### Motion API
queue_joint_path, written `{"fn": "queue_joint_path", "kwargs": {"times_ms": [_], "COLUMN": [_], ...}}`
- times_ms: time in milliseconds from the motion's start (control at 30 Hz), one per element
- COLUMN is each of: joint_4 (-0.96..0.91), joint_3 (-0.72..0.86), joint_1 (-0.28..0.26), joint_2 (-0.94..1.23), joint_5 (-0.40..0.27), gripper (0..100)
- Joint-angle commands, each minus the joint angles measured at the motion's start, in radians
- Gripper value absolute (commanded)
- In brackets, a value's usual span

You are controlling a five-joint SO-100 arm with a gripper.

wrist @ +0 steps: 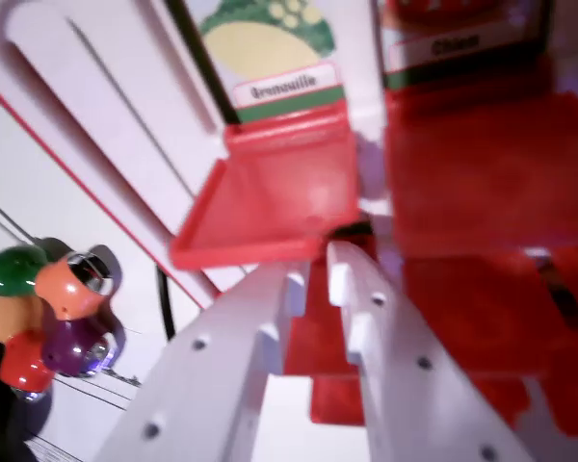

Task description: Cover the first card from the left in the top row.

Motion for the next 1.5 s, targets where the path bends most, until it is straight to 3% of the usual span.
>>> {"fn": "queue_joint_path", "kwargs": {"times_ms": [0, 367, 1033, 1467], "joint_4": [-0.058, -0.16, -0.268, -0.074], "joint_3": [-0.129, -0.135, -0.179, -0.133], "joint_1": [0.002, 0.0, 0.009, 0.006], "joint_2": [0.044, 0.035, -0.054, 0.155], "joint_5": [0.037, 0.114, 0.192, 0.083], "gripper": [2, 2, 2, 2]}}
